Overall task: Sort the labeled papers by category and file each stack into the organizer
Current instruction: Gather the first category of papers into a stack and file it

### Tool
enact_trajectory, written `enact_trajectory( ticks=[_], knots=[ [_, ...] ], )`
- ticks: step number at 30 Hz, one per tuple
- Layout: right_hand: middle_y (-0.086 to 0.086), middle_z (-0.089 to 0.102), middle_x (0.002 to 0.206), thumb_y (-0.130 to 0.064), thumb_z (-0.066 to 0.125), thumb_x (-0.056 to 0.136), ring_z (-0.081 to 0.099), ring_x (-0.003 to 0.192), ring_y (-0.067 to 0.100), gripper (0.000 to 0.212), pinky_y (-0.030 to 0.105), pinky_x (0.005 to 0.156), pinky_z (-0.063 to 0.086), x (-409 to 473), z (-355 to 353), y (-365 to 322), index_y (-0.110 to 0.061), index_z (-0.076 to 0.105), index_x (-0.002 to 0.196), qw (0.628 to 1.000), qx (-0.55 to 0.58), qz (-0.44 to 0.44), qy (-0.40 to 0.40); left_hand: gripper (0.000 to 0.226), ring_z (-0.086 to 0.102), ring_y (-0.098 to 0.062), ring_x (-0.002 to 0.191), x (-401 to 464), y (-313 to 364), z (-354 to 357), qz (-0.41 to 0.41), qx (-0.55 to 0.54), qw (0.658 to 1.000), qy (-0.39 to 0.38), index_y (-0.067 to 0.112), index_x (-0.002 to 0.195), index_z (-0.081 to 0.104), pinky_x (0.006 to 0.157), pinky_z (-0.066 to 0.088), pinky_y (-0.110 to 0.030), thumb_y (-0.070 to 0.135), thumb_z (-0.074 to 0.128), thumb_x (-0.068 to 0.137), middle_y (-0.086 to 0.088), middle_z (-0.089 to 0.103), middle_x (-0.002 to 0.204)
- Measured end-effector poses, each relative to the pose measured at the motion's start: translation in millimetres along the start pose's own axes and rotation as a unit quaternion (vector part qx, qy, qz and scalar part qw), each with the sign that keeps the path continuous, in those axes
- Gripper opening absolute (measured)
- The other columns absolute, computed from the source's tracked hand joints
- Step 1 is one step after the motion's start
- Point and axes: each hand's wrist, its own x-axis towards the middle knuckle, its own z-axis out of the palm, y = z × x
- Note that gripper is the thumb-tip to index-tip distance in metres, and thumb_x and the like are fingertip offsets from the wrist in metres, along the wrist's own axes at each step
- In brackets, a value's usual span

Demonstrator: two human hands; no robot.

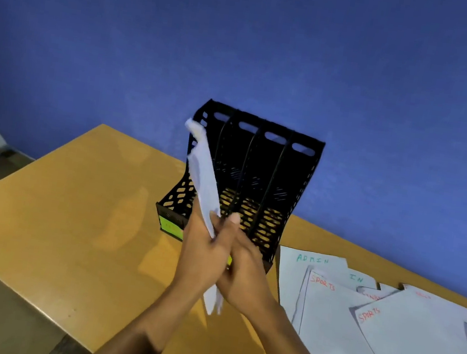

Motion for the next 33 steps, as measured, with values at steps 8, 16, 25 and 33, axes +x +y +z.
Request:
enact_trajectory(
  ticks=[8, 16, 25, 33],
  knots=[
    [-0.014, 0.02, 0.16, -0.026, 0.064, 0.095, 0.015, 0.148, 0.001, 0.073, 0.025, 0.12, 0.021, 33, 24, 10, -0.026, 0.022, 0.154, 0.995, 0.006, -0.009, -0.096, 0.028, 0.068, -0.006, 0.091, 57, -2, -42, -0.004, -0.038, 0.995, 0.095, 0.029, 0.102, 0.067, 0.073, 0.052, -0.017, 0.042, 0.042, 0.098, 0.013, 0.073, 0.091],
    [-0.006, 0.011, 0.164, -0.039, 0.044, 0.102, -0.002, 0.15, 0.011, 0.063, 0.026, 0.115, -0.005, -31, 35, 93, -0.028, 0.012, 0.155, 0.932, -0.281, 0.163, -0.16, 0.022, 0.063, 0.01, 0.096, 128, -20, -72, 0.001, 0.008, 1.0, 0.002, 0.037, 0.109, 0.059, 0.069, 0.047, -0.007, 0.033, 0.039, 0.104, 0.032, 0.069, 0.095],
    [-0.006, 0.004, 0.164, -0.04, 0.041, 0.101, -0.015, 0.146, 0.01, 0.064, 0.03, 0.114, -0.021, -48, 40, 112, -0.024, 0.012, 0.156, 0.924, -0.316, 0.144, -0.159, 0.037, 0.063, -0.024, 0.102, 171, -21, -91, 0.044, 0.05, 0.998, 0.01, 0.005, 0.124, 0.057, 0.072, 0.047, -0.03, 0.031, 0.038, 0.104, -0.004, 0.065, 0.106],
    [-0.01, 0.0, 0.163, -0.04, 0.043, 0.1, -0.016, 0.147, 0.01, 0.065, 0.032, 0.116, -0.018, -51, 43, 115, -0.026, 0.012, 0.156, 0.928, -0.306, 0.15, -0.149, 0.037, 0.061, -0.023, 0.095, 175, -32, -98, 0.034, 0.054, 0.998, -0.009, 0.007, 0.124, 0.057, 0.074, 0.046, -0.033, 0.033, 0.039, 0.104, -0.005, 0.063, 0.103]
  ],
)
